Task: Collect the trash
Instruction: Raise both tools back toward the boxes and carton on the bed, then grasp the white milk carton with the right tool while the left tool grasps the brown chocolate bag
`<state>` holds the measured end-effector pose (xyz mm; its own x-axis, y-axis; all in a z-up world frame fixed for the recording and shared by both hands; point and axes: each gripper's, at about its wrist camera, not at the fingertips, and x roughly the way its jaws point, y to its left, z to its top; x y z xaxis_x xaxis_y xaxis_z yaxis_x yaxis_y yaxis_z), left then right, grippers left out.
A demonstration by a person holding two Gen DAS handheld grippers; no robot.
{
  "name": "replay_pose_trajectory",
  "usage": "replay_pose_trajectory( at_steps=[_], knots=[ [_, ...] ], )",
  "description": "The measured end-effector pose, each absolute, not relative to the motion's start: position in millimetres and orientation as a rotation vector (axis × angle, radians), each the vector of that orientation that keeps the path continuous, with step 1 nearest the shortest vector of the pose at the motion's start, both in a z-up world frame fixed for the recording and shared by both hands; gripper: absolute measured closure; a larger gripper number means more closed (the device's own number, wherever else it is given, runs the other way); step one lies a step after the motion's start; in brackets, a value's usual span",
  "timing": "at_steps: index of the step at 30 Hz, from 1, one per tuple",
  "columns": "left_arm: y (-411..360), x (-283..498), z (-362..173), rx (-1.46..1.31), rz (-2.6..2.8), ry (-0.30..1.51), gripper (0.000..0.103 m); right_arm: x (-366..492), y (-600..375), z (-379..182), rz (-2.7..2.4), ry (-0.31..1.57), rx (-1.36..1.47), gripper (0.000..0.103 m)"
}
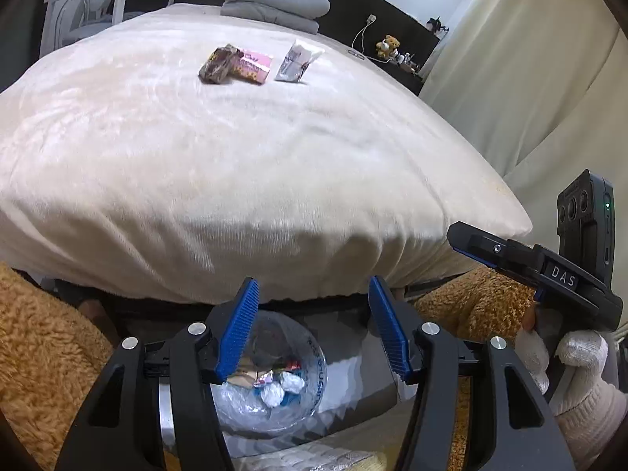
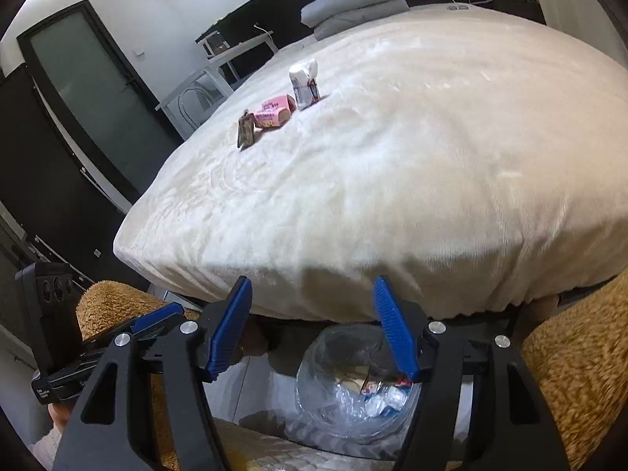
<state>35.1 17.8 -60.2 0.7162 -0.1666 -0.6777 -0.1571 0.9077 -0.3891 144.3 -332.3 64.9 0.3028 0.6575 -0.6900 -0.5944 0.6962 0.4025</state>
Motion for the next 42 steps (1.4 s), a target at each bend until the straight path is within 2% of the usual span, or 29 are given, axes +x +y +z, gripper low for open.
replay_pose_trajectory(
  at_steps=[8,16,37,42],
  knots=[
    [54,62,-37,-0.437,0.018,0.721,0.046,182,-301,87,0.881,0.882,0.02,0.039],
    [103,117,-21,-0.419,0.044,0.683,0.046,239,-256,84,0.871,0.844,-0.034,0.039],
    [177,248,-38,-0.248,0.148,0.764,0.046,363,-142,57,0.869,0.876,0.009,0.038],
    [181,269,-48,-0.196,0.135,0.786,0.039,385,-121,51,0.869,0.883,0.011,0.038]
  ],
)
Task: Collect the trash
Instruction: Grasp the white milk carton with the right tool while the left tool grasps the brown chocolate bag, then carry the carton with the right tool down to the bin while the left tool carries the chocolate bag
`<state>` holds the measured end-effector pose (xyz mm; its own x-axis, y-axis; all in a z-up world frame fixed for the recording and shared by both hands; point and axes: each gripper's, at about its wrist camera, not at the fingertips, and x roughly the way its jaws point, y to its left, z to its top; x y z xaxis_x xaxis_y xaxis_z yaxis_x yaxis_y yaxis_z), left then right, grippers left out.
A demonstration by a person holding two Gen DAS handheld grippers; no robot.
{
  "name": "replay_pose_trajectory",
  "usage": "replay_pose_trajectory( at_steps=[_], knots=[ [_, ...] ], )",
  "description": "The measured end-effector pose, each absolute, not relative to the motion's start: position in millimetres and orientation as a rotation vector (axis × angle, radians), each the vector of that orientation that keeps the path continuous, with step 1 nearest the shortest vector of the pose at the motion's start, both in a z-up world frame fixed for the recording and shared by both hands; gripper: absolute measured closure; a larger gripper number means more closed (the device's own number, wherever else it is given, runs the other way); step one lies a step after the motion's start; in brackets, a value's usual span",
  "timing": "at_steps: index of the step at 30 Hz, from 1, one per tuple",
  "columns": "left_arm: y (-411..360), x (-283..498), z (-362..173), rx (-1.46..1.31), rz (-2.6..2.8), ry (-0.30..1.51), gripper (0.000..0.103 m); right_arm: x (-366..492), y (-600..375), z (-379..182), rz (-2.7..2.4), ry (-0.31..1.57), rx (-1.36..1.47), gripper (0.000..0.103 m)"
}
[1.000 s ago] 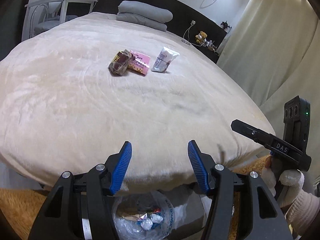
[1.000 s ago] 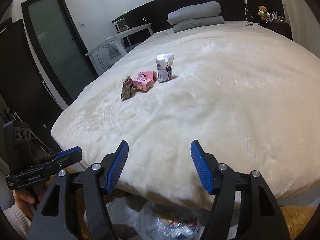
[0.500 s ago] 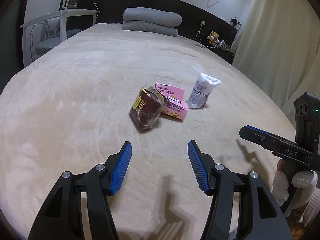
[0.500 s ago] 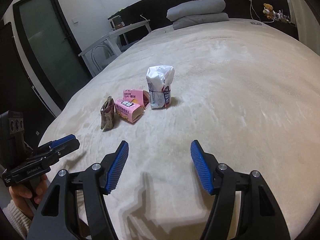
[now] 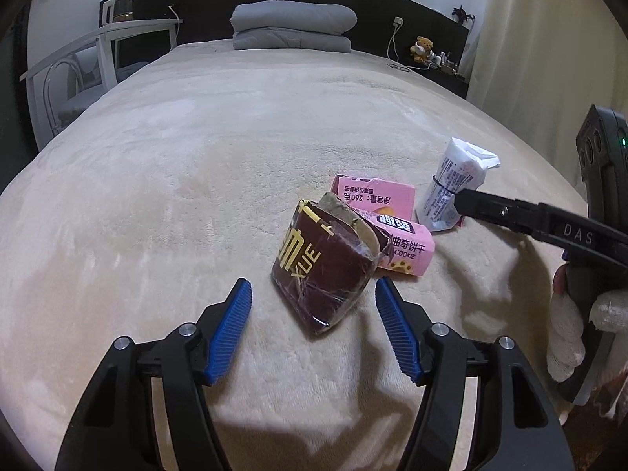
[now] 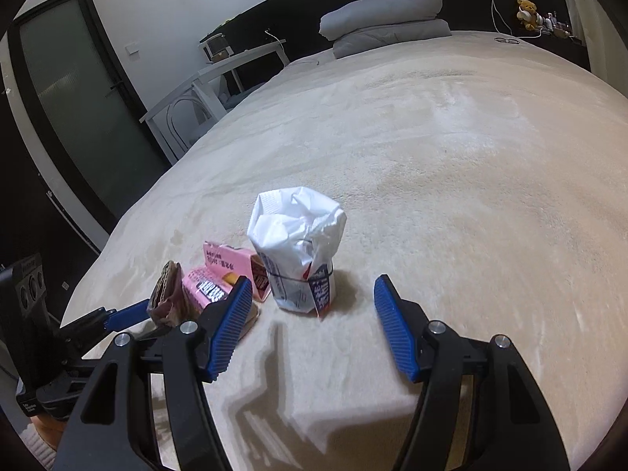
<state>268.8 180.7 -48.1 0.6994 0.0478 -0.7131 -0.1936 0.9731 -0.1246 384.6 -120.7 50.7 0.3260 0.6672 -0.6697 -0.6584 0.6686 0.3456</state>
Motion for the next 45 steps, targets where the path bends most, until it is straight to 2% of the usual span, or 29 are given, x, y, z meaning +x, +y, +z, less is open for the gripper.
replay_pose_trajectory(
  at_steps=[4,6,8,9,22,36,45],
  knots=[
    [190,280,-55,-0.211,0.11,0.802,0.039,397,-108,48,0.874,0.88,0.02,0.039],
    [194,283,-54,-0.233,0.079,0.788,0.039,404,-102,44,0.873,0.891,0.025,0.047],
    [196,287,-52,-0.245,0.06,0.778,0.039,408,-97,40,0.879,0.904,0.025,0.065],
    [197,289,-52,-0.245,0.051,0.775,0.047,409,-96,41,0.886,0.904,0.032,0.065],
    [194,281,-50,-0.222,0.068,0.756,0.055,395,-101,52,0.896,0.86,0.019,0.066],
    [192,266,-35,-0.192,0.129,0.72,0.074,381,-118,70,0.897,0.815,0.008,0.067],
    [181,258,-22,-0.172,0.135,0.714,0.076,365,-134,81,0.893,0.795,-0.004,0.067]
  ],
)
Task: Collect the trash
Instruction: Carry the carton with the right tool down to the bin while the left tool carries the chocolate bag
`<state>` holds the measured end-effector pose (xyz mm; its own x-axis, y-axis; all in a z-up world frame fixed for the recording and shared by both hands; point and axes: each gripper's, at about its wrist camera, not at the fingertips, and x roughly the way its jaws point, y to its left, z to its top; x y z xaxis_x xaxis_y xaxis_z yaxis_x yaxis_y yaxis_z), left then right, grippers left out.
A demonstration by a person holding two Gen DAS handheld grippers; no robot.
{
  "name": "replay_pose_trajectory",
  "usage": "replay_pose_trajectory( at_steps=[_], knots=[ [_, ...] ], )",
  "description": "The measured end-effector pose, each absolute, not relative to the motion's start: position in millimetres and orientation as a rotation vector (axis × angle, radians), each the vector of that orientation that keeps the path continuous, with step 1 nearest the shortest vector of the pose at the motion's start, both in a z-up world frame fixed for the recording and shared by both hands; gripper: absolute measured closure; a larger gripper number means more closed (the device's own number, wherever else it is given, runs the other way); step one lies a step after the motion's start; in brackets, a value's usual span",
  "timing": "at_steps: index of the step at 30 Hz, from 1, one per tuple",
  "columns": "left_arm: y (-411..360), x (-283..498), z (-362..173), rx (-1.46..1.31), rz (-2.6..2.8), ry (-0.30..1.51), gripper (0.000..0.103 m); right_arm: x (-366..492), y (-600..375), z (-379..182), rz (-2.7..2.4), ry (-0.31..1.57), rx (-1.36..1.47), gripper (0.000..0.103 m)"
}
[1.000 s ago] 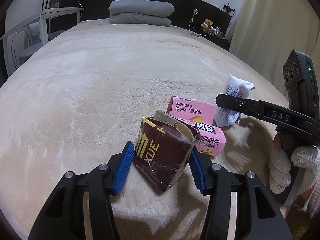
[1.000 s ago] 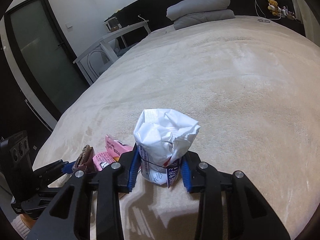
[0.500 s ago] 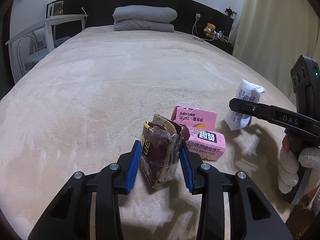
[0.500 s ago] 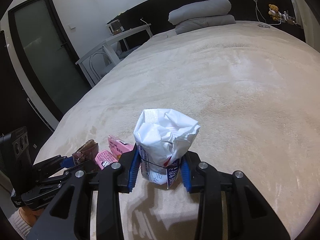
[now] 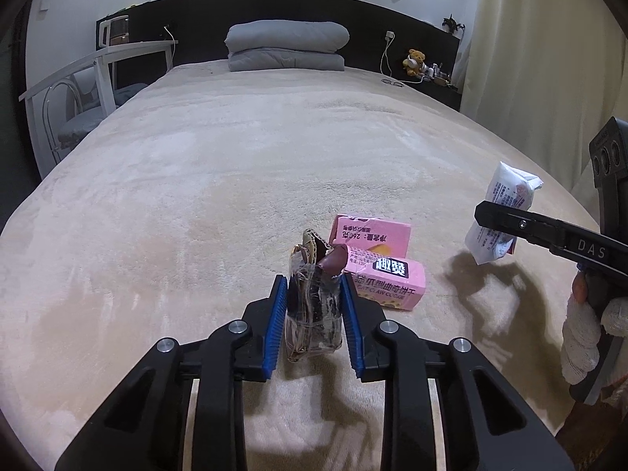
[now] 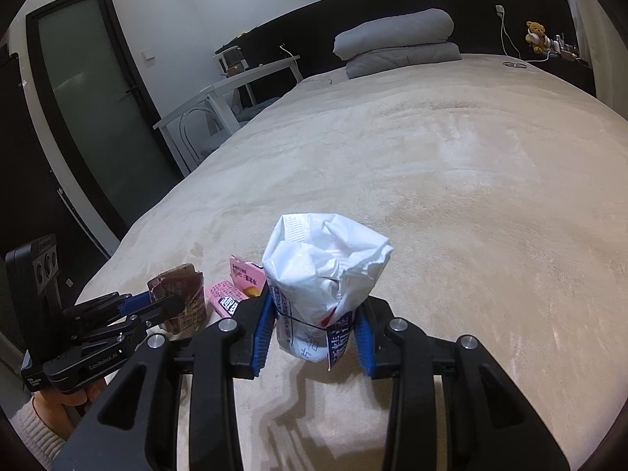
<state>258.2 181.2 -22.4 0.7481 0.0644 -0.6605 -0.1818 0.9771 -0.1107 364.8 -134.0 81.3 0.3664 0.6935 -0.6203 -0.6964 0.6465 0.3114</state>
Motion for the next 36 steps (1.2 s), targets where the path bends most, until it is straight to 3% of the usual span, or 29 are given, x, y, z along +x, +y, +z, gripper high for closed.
replay_pose_trajectory(
  at_steps=[19,36],
  knots=[
    [149,191,23,-0.201,0.124,0.594,0.077,310,-207,111,0.856,0.725,0.001,0.067],
    [89,109,27,-0.227,0.068,0.527,0.077,226,-279,122,0.853,0.717,0.031,0.067]
  ],
)
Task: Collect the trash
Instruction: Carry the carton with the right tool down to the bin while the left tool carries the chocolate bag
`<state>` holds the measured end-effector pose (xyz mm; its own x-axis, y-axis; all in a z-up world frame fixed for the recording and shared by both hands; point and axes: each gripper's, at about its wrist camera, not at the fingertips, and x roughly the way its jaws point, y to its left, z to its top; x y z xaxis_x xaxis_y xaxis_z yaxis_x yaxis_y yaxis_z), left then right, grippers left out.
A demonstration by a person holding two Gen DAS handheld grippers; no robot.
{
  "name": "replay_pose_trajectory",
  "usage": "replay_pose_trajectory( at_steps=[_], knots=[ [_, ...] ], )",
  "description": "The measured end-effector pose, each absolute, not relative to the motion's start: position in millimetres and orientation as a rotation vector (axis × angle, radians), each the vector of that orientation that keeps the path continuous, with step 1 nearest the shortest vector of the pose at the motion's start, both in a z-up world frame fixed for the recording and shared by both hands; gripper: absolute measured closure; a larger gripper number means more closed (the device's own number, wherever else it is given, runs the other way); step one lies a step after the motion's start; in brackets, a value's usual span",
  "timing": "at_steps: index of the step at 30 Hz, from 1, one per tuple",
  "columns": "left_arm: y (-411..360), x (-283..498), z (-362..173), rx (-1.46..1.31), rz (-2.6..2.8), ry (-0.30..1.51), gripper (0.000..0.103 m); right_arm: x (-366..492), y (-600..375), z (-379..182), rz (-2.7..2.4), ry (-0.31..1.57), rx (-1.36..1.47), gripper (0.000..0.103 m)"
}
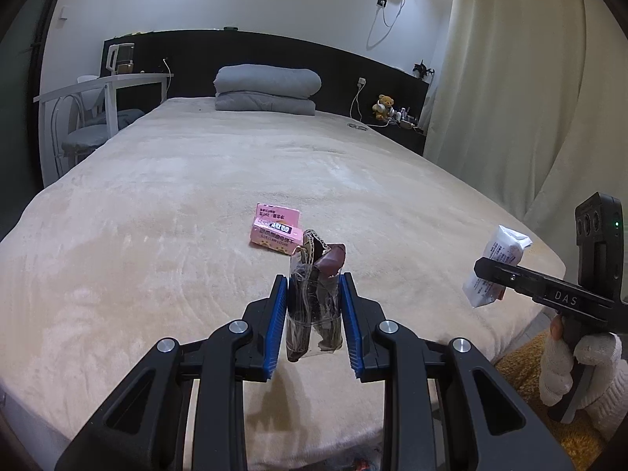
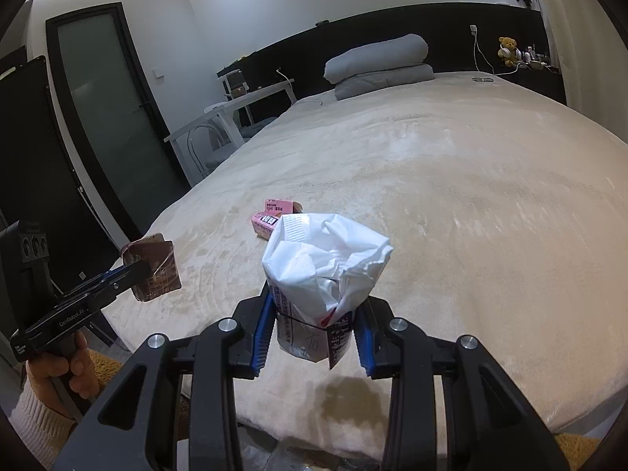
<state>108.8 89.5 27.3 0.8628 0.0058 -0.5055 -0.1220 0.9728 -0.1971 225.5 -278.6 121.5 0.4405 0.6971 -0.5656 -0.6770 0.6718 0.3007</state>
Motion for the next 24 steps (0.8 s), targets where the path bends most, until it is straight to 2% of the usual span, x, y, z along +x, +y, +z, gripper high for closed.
replay_pose_trajectory(
  at_steps=[17,24],
  knots=[
    [34,44,12,-0.26,-0.025,0.517,0.077,138,-309,107,0.932,0.767,0.006,0.067],
    [12,37,-7,-0.271,-0.07,0.577,0.077,128,-316,89,0.953,0.837,0.01,0.067]
  ],
)
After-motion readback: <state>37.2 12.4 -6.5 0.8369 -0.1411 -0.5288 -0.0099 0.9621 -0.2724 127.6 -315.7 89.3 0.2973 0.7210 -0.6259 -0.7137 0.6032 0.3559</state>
